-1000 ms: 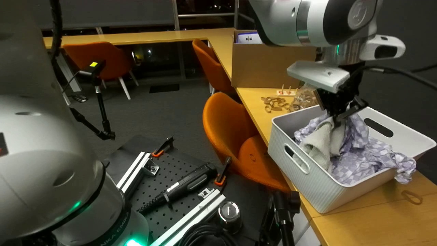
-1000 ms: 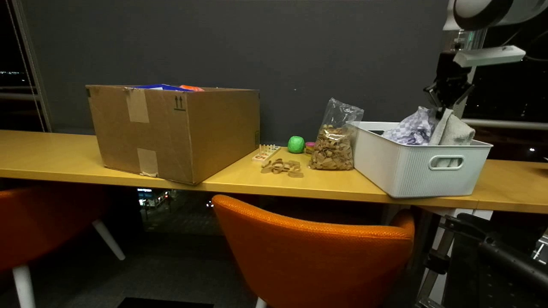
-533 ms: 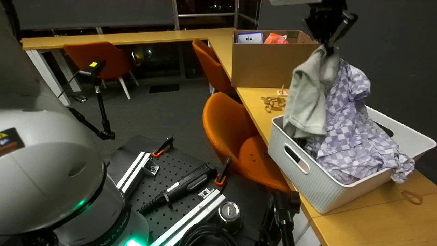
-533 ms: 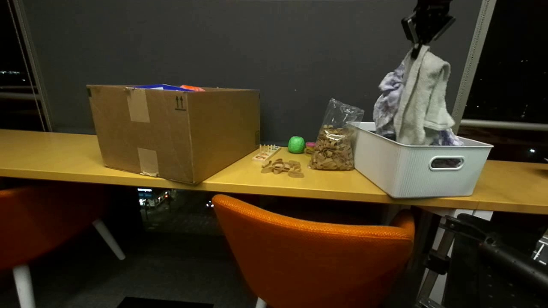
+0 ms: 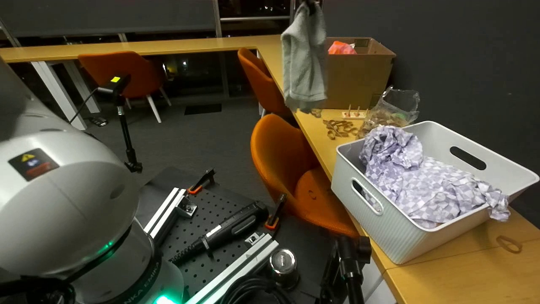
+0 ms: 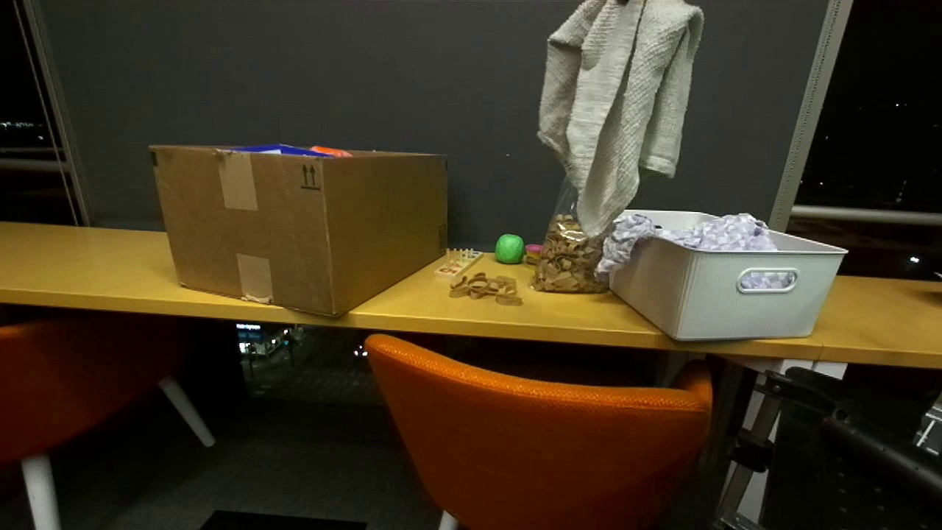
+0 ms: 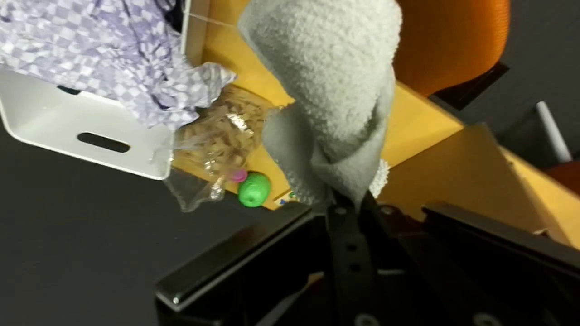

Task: Pick up all the items from the white basket and put them on the backrest of the orange chair

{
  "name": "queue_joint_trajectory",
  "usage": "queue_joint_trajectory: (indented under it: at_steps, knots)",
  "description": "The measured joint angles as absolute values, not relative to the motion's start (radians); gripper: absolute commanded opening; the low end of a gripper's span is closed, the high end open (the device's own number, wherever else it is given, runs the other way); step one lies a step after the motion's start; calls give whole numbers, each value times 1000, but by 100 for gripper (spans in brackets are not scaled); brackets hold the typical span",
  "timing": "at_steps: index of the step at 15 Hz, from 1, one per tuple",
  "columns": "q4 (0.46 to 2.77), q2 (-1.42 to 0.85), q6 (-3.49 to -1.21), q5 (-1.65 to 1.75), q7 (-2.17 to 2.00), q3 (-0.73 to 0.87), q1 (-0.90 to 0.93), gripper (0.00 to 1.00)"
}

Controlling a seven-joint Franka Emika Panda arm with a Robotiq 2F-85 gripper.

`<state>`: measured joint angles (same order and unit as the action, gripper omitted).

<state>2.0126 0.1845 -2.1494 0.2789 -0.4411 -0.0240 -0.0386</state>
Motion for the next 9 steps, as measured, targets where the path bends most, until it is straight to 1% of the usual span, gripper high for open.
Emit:
queue_joint_trajectory:
  at_steps: [3,9]
  knots:
    - [2041,129,-2141,277,-465,-79,2,1]
    - [2106,-46,-2175,428,-502,-69,2,1]
